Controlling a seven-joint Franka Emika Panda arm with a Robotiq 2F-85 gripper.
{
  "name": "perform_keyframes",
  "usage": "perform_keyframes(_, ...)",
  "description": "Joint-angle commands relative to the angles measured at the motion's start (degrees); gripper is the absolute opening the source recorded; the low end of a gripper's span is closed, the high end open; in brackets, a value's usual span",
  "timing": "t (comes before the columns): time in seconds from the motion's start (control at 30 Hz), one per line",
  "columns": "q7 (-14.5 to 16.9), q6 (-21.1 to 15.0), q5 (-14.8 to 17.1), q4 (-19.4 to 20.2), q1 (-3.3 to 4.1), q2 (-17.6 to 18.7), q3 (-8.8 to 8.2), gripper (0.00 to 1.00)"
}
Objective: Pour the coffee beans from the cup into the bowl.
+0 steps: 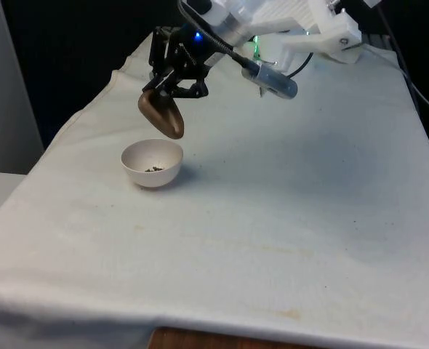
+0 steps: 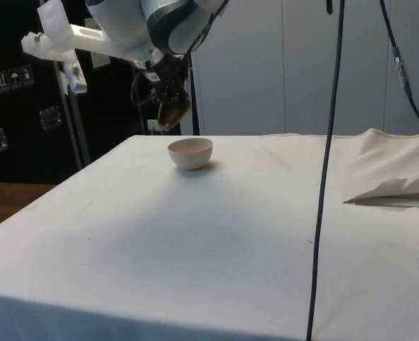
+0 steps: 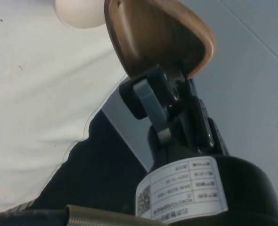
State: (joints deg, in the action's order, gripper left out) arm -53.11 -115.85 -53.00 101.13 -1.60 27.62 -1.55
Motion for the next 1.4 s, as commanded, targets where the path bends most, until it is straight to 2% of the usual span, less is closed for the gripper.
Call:
perform_keyframes(0.0,0.1,-0.3,0.0,0.0,0.0,0.0,-0.06,0.0)
perform_keyframes(0.03,0.9,-1.9,0.4,0.8,-0.52,-0.6,0.23,0.0)
perform_keyframes(0.23,1.8,-4.0,0.5,1.0,-0.52,-0.6,-0.06,0.0)
perform_keyframes(0.27,1.1,-2.8,0.0,0.4,-0.06,-0.1,-0.4,0.0)
perform_keyframes(0.3,1.9,-4.2,0.5,1.1,-0.52,-0.6,-0.11,0.0)
perform_keyframes(0.43,2.7,-5.6,0.6,1.5,-0.57,-0.6,-0.23,0.0)
perform_keyframes(0.57,3.5,-6.7,0.6,1.8,-0.57,-0.7,-0.34,0.0)
perform_keyframes(0.6,2.8,-5.6,0.1,1.2,-0.06,-0.2,-0.74,0.0)
perform_keyframes(0.63,3.7,-7.0,0.6,1.8,-0.57,-0.7,-0.4,0.0)
perform_keyframes(0.9,5.5,-9.4,0.6,2.3,-0.52,-0.6,-0.69,0.0)
perform_keyframes(0.93,4.9,-8.3,0.2,1.8,-0.06,-0.2,-1.09,0.0)
perform_keyframes(0.97,5.7,-9.7,0.6,2.3,-0.52,-0.6,-0.74,0.0)
perform_keyframes(1.2,7.3,-12.0,0.6,3.0,-0.57,-0.6,-1.03,0.0)
perform_keyframes(1.23,6.5,-10.7,0.2,2.4,-0.06,-0.2,-1.32,0.0)
perform_keyframes(1.27,7.4,-12.3,0.6,3.1,-0.57,-0.6,-1.09,0.0)
perform_keyframes(1.37,8.3,-13.5,0.5,3.4,-0.52,-0.6,-1.2,0.0)
